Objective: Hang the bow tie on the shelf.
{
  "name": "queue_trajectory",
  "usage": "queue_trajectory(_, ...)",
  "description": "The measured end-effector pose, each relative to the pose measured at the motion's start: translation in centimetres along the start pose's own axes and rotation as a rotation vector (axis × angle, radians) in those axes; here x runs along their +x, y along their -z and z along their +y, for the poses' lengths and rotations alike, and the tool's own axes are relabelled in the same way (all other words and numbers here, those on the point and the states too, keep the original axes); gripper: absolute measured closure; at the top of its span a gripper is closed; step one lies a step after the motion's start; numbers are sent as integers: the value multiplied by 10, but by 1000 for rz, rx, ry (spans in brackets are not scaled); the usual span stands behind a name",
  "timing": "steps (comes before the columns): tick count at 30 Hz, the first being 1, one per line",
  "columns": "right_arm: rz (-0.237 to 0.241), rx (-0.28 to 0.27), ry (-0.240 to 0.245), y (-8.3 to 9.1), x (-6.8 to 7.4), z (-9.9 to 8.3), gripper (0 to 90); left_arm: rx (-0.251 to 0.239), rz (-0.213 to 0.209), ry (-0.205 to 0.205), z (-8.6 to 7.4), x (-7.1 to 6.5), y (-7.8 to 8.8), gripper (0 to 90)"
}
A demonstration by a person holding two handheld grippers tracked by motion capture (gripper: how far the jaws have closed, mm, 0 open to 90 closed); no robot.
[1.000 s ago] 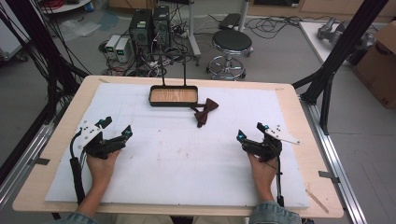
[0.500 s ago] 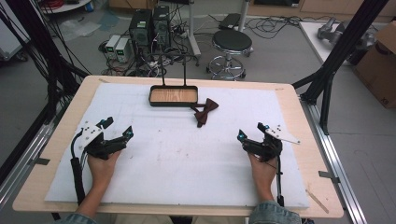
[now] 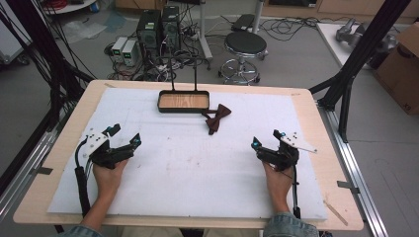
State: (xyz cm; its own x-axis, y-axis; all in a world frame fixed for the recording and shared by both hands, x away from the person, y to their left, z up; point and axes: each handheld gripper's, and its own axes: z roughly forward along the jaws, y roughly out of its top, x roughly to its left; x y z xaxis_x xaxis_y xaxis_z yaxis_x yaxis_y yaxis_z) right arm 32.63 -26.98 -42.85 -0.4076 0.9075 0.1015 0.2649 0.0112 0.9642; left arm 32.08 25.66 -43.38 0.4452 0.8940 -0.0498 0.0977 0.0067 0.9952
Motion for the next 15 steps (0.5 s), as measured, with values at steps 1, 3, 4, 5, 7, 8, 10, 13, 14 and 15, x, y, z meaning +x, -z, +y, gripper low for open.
queue_trajectory(1, -7, -4, 3, 0, 0, 0, 121, 0, 0, 3, 0, 0, 0, 149)
queue_trajectory(3, -11, -14, 2, 1, 0, 1, 121, -1, 0, 5, 0, 0, 0, 149)
queue_trajectory(4, -20, -25, -4, 0, -1, 2, 121, -1, -1, 2, 0, 0, 0, 149)
queue_trajectory(5, -20, -25, -4, 0, -1, 2, 121, -1, -4, 5, 0, 0, 0, 149)
queue_trajectory(7, -19, -23, -19, -2, -1, 4, 121, -2, -3, 5, 0, -1, 0, 149)
queue_trajectory(8, -32, -26, -15, -5, 0, 8, 121, -3, -5, 5, 0, -1, -1, 150)
queue_trajectory(10, -35, -24, -14, -8, 1, 11, 121, -5, -7, 7, 0, -1, -1, 151)
queue_trajectory(13, -40, -29, -3, -16, 4, 21, 121, -4, -7, 7, 0, 0, -1, 151)
queue_trajectory(14, -45, -26, 2, -22, 7, 29, 135, -4, -8, 7, 0, 0, -1, 151)
queue_trajectory(15, -45, -26, 2, -22, 7, 29, 135, -5, -8, 7, 0, 0, -1, 151)
